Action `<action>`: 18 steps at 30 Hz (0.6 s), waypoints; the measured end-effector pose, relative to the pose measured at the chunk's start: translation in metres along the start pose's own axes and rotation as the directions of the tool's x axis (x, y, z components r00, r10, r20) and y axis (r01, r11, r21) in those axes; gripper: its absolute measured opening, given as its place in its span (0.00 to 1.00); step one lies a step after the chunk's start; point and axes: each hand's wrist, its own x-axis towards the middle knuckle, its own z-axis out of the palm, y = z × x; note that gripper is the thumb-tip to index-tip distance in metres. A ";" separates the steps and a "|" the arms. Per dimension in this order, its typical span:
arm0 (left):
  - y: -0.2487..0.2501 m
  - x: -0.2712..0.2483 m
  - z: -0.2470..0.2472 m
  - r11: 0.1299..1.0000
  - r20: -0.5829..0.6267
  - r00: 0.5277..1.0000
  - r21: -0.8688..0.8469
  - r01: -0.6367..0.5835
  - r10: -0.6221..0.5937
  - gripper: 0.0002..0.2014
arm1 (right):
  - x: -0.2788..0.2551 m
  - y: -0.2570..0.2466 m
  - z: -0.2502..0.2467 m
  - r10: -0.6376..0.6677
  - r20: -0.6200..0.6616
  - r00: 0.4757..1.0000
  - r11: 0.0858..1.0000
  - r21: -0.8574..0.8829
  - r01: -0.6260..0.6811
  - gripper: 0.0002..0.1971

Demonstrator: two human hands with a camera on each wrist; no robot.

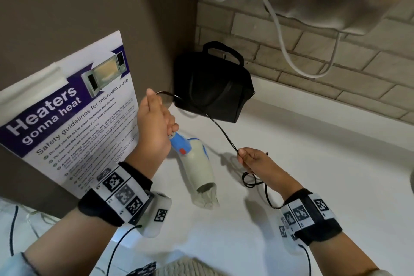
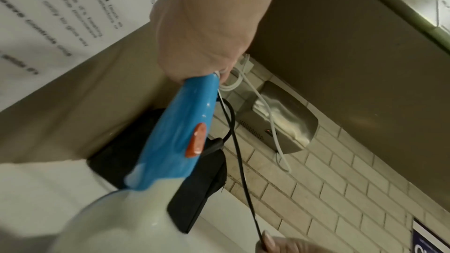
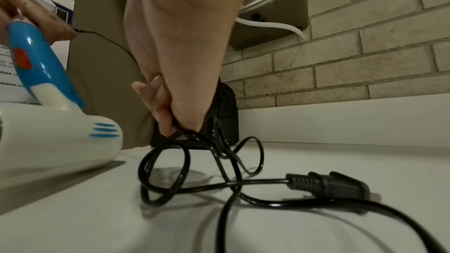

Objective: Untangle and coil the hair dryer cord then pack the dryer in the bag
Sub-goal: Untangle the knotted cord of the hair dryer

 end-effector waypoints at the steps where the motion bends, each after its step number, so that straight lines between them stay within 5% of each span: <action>1: -0.004 -0.001 -0.004 0.999 0.005 1.000 -0.044 0.016 -0.016 0.20 | -0.001 0.000 0.000 0.000 -0.001 1.000 1.000 -0.005 0.000 0.20; 9: -0.046 -0.001 -0.055 0.977 -0.109 0.979 -0.146 0.156 -0.172 0.19 | 0.002 0.011 -0.004 0.024 -0.020 1.000 0.999 -0.049 -0.025 0.20; 18: -0.097 0.005 -0.112 0.927 -0.261 0.913 0.125 0.354 -0.314 0.20 | 0.014 0.018 -0.002 0.117 -0.109 0.987 0.963 -0.229 -0.139 0.20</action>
